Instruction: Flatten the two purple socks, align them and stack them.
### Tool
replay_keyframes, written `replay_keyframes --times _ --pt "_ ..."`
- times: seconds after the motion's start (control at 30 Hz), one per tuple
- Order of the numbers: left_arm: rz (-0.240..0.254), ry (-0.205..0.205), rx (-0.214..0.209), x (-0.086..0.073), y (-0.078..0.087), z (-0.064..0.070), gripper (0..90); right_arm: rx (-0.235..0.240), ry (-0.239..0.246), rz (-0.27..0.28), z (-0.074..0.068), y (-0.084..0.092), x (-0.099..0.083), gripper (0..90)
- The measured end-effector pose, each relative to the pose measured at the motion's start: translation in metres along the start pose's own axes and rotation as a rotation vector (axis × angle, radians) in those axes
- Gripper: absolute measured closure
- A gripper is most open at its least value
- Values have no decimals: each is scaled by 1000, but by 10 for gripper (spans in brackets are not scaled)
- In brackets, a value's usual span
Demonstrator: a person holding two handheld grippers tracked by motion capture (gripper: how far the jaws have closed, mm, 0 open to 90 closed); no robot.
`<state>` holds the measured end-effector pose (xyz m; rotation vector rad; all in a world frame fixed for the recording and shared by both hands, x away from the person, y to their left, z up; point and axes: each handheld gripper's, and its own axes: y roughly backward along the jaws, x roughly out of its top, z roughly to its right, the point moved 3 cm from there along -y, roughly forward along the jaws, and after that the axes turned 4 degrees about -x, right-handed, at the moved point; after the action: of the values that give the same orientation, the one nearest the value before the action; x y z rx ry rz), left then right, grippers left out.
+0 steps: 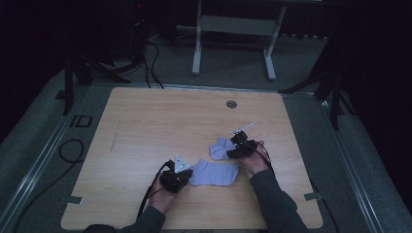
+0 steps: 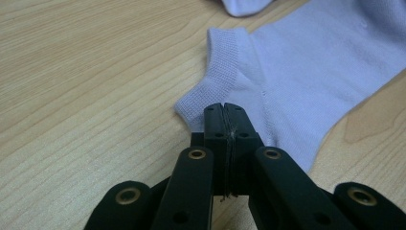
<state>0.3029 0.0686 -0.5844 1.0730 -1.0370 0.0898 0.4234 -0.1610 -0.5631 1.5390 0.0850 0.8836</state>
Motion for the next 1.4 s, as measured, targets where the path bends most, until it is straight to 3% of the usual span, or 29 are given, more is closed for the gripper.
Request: replay_keyframes --times 0.13,0.23,0.33,0.5,0.53,0.67,0.9,1.0,1.23,1.4 --pt "1 1 0 0 0 0 894 22 119 27 -5 4 4 502" --pt "2 1 -1 0 0 0 894 48 236 63 -13 7 8 511" --pt "2 2 0 0 0 0 894 48 333 65 -19 7 14 513" --pt "0 -3 -2 0 0 0 893 82 373 34 -22 -1 21 499" --pt "1 -2 -2 0 0 0 892 86 367 7 -21 -5 21 484" --pt "2 0 -1 0 0 0 891 151 240 -37 -14 -11 25 446" --pt "7 1 5 -1 0 1 879 105 173 -78 -17 -13 32 459" --pt "9 5 1 -1 0 1 874 82 130 -85 -17 -13 35 525" --pt "8 5 -6 -1 0 1 851 40 67 -76 -11 -14 37 843" --pt "9 11 -16 -1 0 1 835 103 -14 -54 -3 -14 34 860"
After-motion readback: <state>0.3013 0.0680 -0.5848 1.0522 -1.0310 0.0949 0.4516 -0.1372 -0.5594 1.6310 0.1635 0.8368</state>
